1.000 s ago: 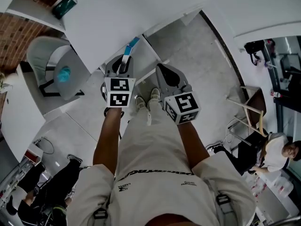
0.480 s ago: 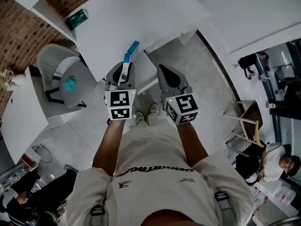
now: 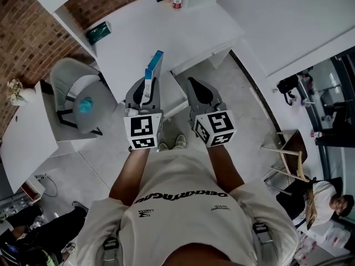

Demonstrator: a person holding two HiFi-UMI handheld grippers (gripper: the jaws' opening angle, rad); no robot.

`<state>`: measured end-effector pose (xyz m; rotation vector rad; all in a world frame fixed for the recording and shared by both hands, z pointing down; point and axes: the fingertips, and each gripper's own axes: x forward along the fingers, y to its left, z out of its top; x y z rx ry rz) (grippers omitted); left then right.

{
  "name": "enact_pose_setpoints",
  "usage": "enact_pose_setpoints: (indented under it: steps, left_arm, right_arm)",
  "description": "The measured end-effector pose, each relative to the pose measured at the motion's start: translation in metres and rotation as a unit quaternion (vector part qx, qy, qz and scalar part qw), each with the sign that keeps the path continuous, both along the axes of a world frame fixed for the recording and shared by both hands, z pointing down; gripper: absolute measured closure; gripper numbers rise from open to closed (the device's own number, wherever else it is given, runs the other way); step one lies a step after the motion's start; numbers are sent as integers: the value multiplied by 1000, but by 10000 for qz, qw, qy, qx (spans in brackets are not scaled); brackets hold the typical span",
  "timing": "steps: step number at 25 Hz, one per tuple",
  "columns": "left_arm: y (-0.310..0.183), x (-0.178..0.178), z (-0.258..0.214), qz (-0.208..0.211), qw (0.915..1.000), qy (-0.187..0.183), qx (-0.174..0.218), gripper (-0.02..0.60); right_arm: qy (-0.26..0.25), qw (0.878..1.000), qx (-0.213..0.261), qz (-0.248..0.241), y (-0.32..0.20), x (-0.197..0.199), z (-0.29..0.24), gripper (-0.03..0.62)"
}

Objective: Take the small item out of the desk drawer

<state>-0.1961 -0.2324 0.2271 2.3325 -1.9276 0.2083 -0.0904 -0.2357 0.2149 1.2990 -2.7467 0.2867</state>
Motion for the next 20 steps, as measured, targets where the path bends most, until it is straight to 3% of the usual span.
enact_pose_setpoints:
  steps: [9, 20]
  left_arm:
    - [14, 2, -28, -137, 9991, 100, 395, 503]
    - [21, 3, -33, -182, 9984, 91, 537, 503]
  right_arm:
    - [-106, 9998, 146, 72, 4, 2, -17, 603]
    - [-119, 9997, 211, 97, 8, 1, -21, 603]
